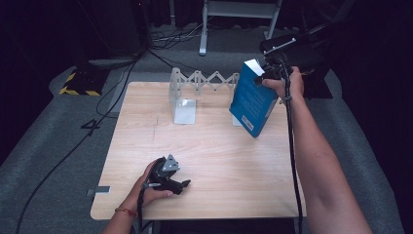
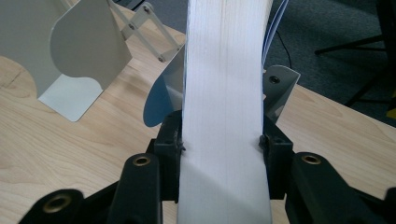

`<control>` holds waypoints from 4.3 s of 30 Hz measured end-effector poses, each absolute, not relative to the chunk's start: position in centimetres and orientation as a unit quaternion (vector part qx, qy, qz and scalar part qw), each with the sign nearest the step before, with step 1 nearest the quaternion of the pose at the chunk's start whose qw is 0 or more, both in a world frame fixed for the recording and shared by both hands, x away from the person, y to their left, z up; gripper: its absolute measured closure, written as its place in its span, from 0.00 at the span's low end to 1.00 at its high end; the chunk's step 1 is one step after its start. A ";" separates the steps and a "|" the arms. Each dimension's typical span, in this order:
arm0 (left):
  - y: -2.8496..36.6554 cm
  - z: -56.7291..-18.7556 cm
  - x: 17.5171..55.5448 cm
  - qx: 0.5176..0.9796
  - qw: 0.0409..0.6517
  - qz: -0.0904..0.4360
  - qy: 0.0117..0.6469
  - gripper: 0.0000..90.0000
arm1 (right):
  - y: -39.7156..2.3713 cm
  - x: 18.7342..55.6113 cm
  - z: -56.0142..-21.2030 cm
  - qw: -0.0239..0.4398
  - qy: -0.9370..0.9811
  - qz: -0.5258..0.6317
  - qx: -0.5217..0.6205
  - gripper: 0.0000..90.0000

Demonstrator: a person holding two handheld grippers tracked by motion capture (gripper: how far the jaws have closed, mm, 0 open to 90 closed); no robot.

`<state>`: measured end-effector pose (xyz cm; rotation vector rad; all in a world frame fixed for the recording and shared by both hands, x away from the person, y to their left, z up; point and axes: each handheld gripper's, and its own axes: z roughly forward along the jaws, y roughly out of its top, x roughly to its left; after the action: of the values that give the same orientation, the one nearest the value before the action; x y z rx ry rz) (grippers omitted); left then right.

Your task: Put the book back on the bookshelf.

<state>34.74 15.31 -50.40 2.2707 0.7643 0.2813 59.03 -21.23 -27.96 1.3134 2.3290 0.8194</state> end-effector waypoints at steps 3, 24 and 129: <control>15.3 -50.4 34.7 0.880 0.356 0.109 0.295 0.19 | -21.0 58.8 -27.9 0.192 0.810 0.292 0.472 0.67; 15.3 -50.4 34.8 0.883 0.358 0.105 0.285 0.19 | -19.4 59.5 -28.6 0.226 0.795 0.307 0.472 0.66; 15.0 -50.4 34.9 0.883 0.357 0.105 0.287 0.17 | -30.7 42.3 -41.4 0.230 0.868 0.309 0.312 0.32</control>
<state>34.88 15.04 -50.44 2.2791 0.7408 0.2704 42.34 -30.67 -41.35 0.8594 2.3898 0.8508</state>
